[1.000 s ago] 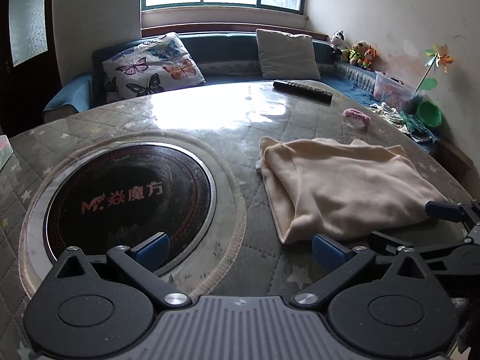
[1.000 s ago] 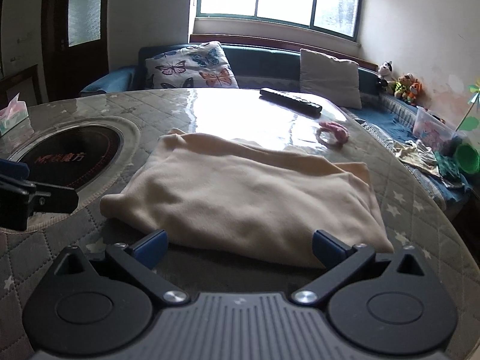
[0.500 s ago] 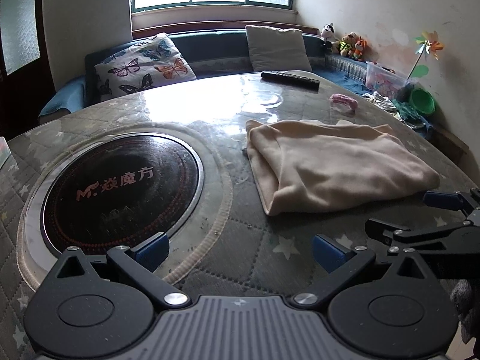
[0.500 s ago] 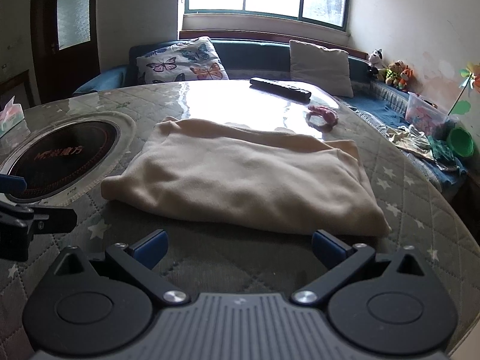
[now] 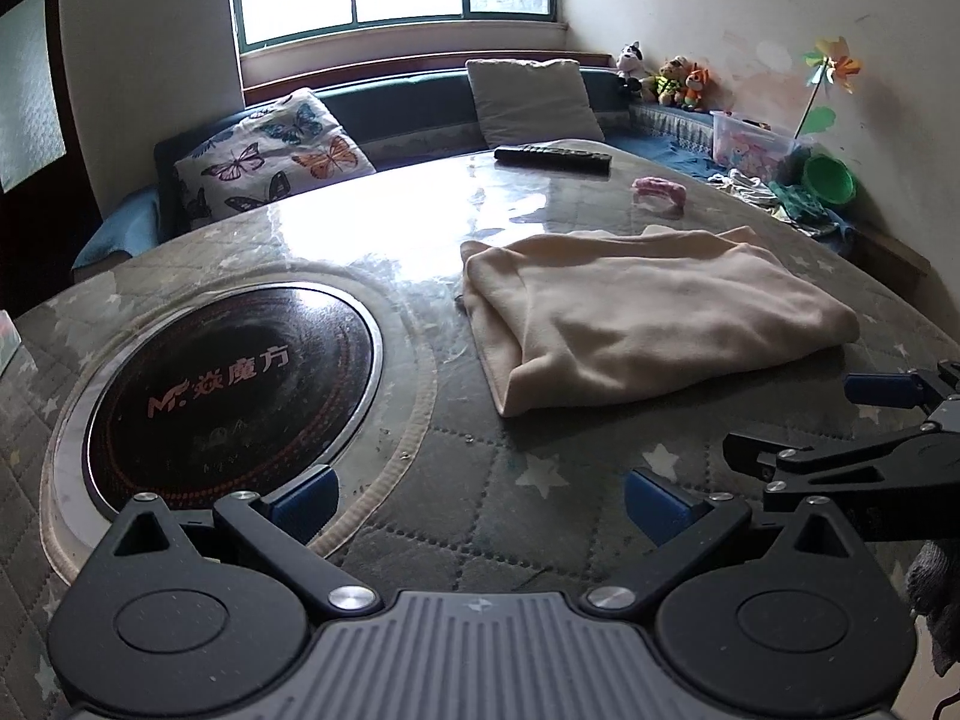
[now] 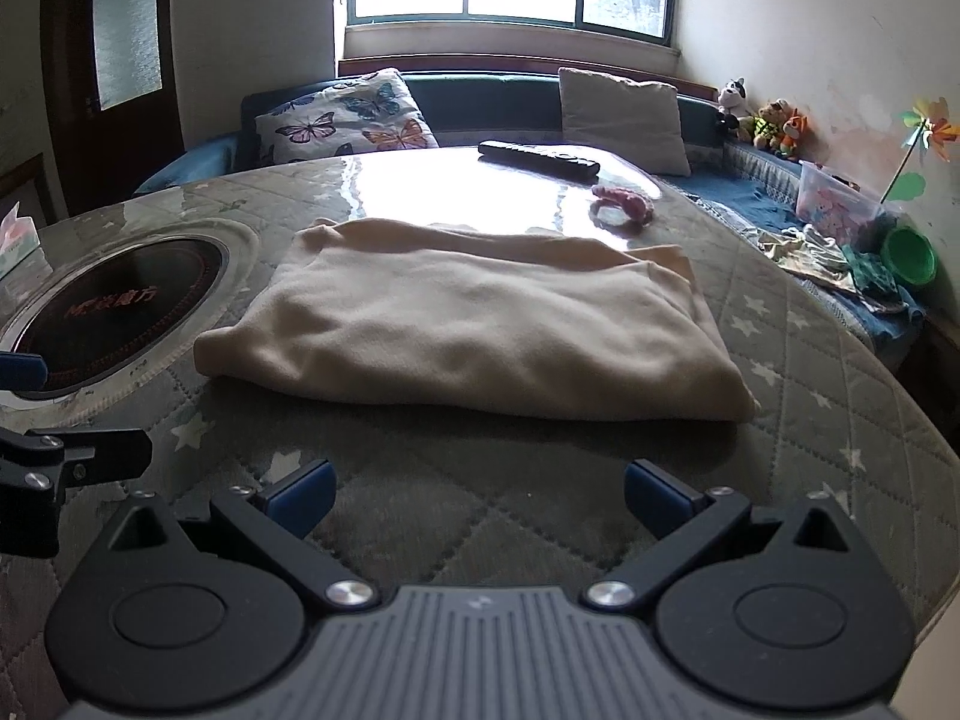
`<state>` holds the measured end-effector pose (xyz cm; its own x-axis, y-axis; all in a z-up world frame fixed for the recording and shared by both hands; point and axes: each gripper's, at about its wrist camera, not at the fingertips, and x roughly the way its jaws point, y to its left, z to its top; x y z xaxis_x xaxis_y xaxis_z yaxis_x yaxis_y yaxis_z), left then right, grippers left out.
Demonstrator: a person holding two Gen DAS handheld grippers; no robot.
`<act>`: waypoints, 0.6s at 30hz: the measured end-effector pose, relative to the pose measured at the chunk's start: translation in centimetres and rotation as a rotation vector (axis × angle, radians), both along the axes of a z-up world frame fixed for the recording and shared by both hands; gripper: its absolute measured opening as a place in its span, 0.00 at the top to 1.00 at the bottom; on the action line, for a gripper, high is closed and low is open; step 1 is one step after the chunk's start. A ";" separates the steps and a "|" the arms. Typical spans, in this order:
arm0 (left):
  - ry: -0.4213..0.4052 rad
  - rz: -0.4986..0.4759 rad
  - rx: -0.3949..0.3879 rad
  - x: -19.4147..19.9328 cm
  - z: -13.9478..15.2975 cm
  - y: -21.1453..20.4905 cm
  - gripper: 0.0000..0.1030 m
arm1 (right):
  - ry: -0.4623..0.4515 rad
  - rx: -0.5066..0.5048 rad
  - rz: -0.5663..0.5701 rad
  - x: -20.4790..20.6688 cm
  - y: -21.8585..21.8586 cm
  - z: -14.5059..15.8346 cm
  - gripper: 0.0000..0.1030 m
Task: Fold clothes
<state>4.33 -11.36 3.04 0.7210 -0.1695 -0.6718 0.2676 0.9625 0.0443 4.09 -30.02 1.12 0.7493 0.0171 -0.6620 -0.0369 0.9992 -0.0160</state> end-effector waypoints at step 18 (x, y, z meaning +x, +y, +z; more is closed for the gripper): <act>-0.007 -0.038 0.027 0.1 -0.2 -1.8 0.00 | 0.012 0.012 -0.026 -0.1 -0.8 -0.2 0.00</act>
